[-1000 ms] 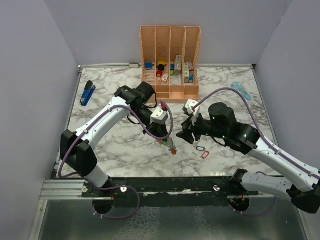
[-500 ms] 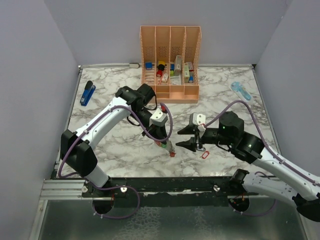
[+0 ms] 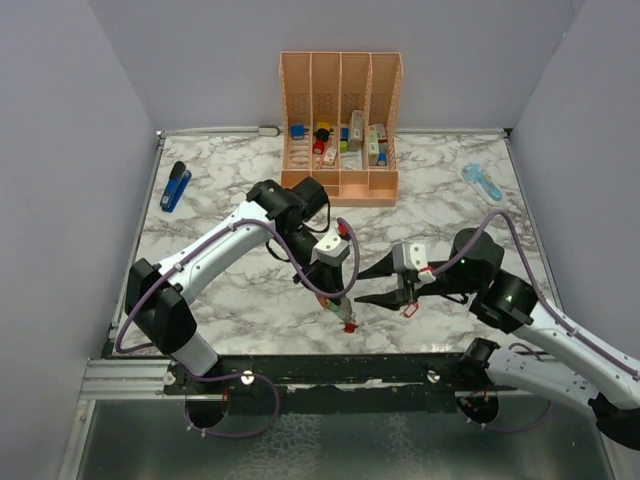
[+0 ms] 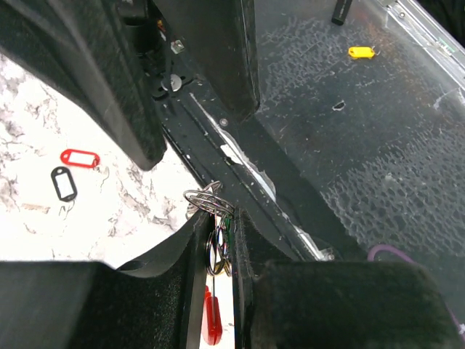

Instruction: Put the keys on the keyring

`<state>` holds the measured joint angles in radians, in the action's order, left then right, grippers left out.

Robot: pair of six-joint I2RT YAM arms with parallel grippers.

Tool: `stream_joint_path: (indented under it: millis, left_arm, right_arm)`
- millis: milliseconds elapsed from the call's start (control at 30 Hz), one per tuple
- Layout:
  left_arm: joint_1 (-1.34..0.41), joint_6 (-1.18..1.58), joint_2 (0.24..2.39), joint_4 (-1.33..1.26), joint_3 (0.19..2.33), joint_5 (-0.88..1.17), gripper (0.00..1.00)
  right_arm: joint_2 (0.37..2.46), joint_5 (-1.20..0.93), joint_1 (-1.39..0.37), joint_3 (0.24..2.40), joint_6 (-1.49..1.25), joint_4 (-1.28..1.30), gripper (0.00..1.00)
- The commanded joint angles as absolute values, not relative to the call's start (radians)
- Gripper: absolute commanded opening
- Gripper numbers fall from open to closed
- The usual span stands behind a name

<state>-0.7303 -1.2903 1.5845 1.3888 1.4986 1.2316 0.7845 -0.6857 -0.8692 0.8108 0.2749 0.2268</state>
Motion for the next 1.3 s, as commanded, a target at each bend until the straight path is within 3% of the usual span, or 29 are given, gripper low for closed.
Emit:
stream_joint_path:
  millis: [0, 433, 700, 1267]
  left_arm:
    - [-0.762, -1.265, 1.568, 1.406, 1.511, 1.307, 0.00]
    - [-0.798, -1.259, 1.605, 1.405, 1.539, 1.294, 0.00]
    - [-0.796, -1.256, 1.645, 1.403, 1.601, 1.204, 0.00]
    - [-0.809, -1.238, 1.640, 1.407, 1.635, 1.152, 0.00]
  right_arm:
    - [0.746, -0.792, -0.871, 0.810, 0.256, 0.175, 0.40]
    - [0.764, -0.868, -0.871, 0.751, 0.272, 0.156, 0.37]
    - [0.786, -0.809, -0.871, 0.752, 0.321, 0.123, 0.41]
    - [0.782, -0.711, -0.872, 0.755, 0.427, 0.147, 0.40]
